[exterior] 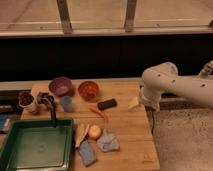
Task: Wipe tray with towel
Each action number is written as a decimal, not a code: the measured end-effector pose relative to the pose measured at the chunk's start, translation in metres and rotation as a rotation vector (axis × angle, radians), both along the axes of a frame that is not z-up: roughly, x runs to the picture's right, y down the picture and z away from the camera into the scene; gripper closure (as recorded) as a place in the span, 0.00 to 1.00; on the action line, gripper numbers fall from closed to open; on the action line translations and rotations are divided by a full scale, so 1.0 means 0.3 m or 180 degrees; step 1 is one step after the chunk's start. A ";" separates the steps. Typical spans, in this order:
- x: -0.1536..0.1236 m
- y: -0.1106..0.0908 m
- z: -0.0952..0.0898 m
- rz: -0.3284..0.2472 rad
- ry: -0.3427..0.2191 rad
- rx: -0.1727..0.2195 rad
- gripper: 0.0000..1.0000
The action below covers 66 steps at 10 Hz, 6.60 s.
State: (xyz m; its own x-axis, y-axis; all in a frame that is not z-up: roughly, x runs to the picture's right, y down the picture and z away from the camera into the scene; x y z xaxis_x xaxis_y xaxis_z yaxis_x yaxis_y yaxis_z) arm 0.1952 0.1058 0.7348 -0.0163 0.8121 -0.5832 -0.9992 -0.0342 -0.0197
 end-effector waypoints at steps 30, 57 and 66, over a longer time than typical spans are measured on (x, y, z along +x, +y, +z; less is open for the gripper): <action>-0.564 0.570 0.138 -0.1005 -0.1081 -0.0658 0.20; -0.660 0.146 -0.010 -0.1148 -0.1189 0.0188 1.00; -0.765 0.116 -0.029 -0.1265 -0.1366 0.0250 1.00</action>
State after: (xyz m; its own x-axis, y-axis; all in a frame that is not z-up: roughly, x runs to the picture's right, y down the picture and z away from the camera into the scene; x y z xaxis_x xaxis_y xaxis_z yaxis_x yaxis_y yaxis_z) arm -0.0343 0.1406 0.7262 0.5222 0.7486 -0.4084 -0.8373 0.3591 -0.4124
